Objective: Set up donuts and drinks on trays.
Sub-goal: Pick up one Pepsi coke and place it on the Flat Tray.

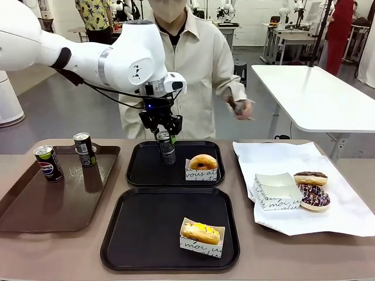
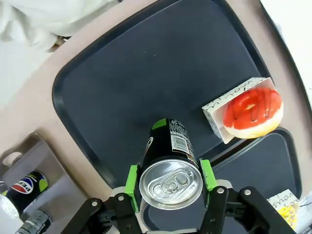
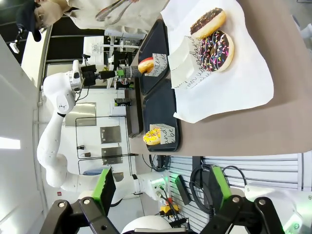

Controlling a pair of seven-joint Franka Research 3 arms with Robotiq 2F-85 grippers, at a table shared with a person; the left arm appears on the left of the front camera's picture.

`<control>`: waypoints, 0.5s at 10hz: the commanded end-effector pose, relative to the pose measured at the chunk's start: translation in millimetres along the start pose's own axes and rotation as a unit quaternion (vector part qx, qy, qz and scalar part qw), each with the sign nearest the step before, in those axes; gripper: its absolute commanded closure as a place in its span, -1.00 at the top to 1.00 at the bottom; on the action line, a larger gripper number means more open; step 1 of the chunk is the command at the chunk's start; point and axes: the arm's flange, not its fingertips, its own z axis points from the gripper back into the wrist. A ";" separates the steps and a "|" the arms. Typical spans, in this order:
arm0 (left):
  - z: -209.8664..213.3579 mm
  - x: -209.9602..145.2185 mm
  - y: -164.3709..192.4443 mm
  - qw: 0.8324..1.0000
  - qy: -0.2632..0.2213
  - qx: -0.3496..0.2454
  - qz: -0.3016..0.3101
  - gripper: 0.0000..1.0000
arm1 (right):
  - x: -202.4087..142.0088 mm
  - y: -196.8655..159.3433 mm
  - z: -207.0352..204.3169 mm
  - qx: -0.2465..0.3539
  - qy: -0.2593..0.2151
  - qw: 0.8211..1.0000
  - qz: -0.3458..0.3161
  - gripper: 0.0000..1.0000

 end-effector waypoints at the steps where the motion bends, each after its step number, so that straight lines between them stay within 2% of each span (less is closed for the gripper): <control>1: 2.5 -9.2 1.5 0.999 -0.012 0.036 0.004 0.16 | -0.6 -1.0 0.2 0.014 -0.004 1.000 0.009 1.00; 5: -20.8 -12.4 14.3 0.998 0.010 0.068 0.014 0.16 | -0.6 -1.0 0.2 0.014 -0.004 1.000 0.009 1.00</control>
